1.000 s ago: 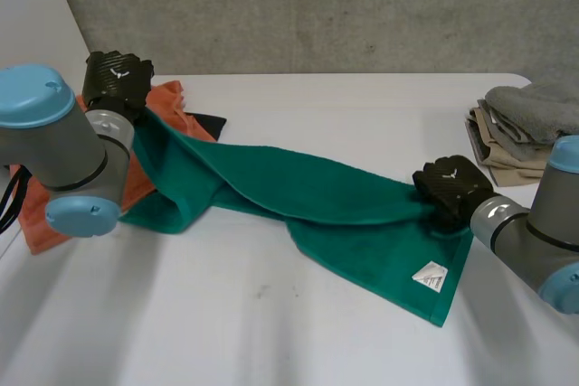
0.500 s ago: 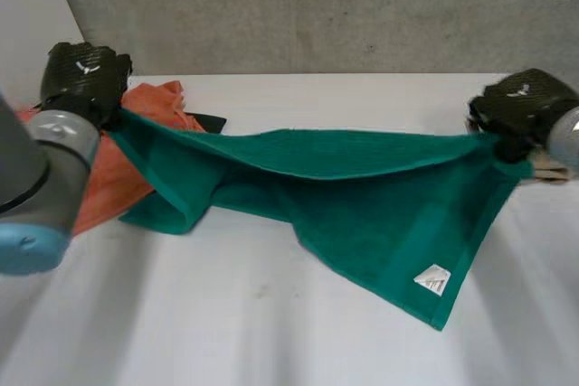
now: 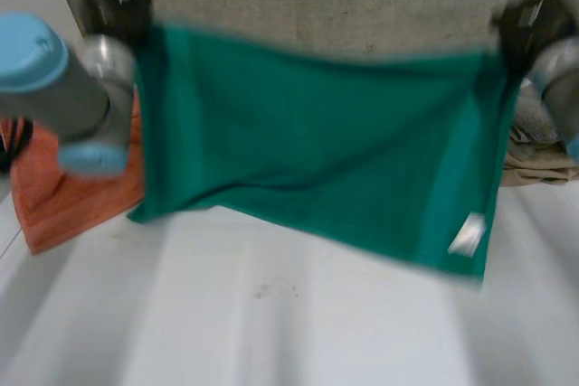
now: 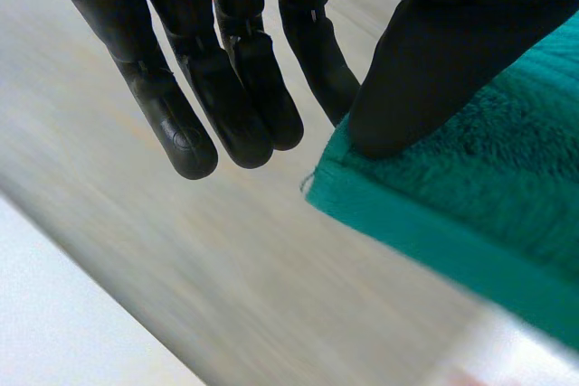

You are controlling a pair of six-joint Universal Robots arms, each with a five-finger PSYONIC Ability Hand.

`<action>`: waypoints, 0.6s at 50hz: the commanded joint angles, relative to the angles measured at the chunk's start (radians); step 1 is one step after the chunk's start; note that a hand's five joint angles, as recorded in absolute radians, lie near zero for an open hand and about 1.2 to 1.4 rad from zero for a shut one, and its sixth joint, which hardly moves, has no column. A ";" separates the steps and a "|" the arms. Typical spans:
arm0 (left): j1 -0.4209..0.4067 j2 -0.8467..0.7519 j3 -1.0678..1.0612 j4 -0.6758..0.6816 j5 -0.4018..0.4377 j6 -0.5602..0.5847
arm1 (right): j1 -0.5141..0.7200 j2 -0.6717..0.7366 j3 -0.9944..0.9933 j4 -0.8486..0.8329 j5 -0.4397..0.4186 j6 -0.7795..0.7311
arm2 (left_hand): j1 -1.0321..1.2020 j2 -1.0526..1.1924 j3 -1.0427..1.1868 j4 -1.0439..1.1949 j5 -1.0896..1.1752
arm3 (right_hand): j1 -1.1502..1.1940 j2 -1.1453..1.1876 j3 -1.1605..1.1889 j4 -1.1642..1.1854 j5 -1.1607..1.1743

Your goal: Fold the laundry.

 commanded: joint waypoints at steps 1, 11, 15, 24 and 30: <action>0.011 -0.061 0.421 0.371 -0.004 0.002 | 0.039 -0.061 -0.222 -0.404 0.053 0.129 | 0.240 0.193 0.195 0.191 0.240 | 0.399 0.222 0.214 0.207 0.234; 0.020 -0.006 0.170 0.355 0.000 -0.022 | 0.071 -0.091 -0.112 -0.398 0.018 0.128 | 0.240 0.193 0.195 0.191 0.240 | 0.399 0.222 0.214 0.207 0.234; 0.026 0.051 -0.029 0.375 0.031 -0.062 | 0.070 -0.090 0.006 -0.378 0.004 0.128 | 0.240 0.193 0.195 0.191 0.240 | 0.399 0.222 0.214 0.207 0.234; 0.014 0.016 -0.338 0.409 0.150 -0.069 | 0.070 0.037 0.212 -0.320 -0.079 0.125 | 0.240 0.193 0.195 0.191 0.240 | 0.399 0.222 0.214 0.207 0.234; 0.008 -0.061 -0.396 0.386 0.143 -0.033 | 0.068 0.171 0.215 -0.213 -0.083 0.088 | 0.240 0.193 0.195 0.191 0.240 | 0.399 0.222 0.214 0.207 0.234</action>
